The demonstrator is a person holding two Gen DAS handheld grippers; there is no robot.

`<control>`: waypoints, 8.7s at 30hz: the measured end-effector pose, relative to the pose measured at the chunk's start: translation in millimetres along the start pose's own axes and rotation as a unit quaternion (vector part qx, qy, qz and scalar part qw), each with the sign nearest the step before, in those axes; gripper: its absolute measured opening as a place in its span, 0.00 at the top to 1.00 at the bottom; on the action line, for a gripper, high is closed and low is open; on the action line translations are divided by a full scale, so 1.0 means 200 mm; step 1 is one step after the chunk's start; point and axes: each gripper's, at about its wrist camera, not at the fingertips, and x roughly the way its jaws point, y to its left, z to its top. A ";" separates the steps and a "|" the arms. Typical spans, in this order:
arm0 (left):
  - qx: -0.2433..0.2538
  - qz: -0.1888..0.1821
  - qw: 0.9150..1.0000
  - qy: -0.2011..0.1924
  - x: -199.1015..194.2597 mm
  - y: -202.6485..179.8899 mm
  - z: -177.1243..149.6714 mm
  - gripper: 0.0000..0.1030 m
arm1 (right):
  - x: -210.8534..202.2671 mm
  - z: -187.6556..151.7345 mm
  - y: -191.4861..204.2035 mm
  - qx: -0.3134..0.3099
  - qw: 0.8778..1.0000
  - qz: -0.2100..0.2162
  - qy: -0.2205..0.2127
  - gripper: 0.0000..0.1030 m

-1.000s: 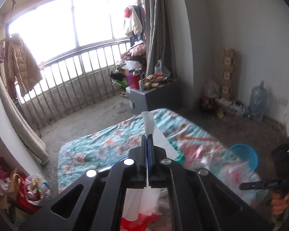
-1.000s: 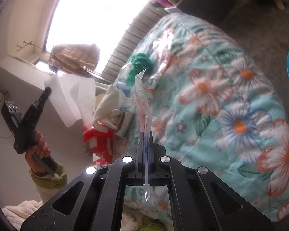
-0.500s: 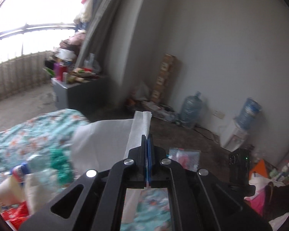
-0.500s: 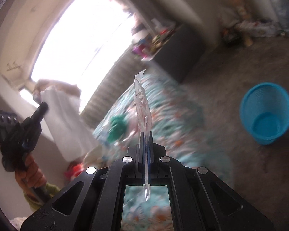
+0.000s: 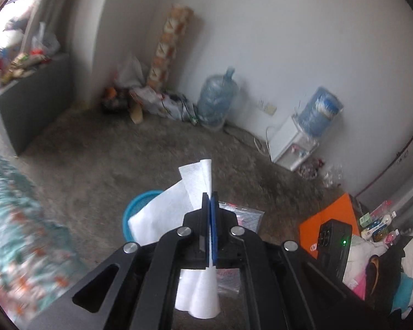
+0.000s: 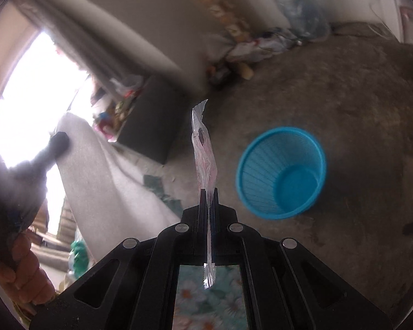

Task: Collect trash
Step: 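Lift the white tissue with the left gripper toward the blue wastebasket, then open the left gripper over the blue wastebasket to drop the tissue, then grasp another white tissue on the bed with the left gripper, then carry the tissue with the left gripper toward the wastebasket while the right gripper holds a clear bag, then open the left gripper over the wastebasket while the right gripper drops the clear bag in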

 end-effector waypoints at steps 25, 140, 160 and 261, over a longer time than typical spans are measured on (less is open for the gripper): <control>0.005 0.114 0.989 0.095 0.99 0.36 -0.07 0.39 | 0.80 0.20 -0.68 0.118 0.985 -0.112 0.067 0.44; -0.108 0.369 0.892 -0.239 -1.77 0.85 -1.42 0.95 | 0.58 -0.60 1.03 -0.132 0.949 0.175 0.226 0.96; -0.065 0.329 0.904 -0.265 -1.80 0.62 -1.36 0.95 | 0.00 -0.53 0.90 -0.205 0.970 0.106 0.073 0.99; 0.077 0.146 0.985 0.045 0.58 0.29 -0.09 0.30 | 0.53 0.04 -0.63 0.168 0.984 -0.057 0.005 0.45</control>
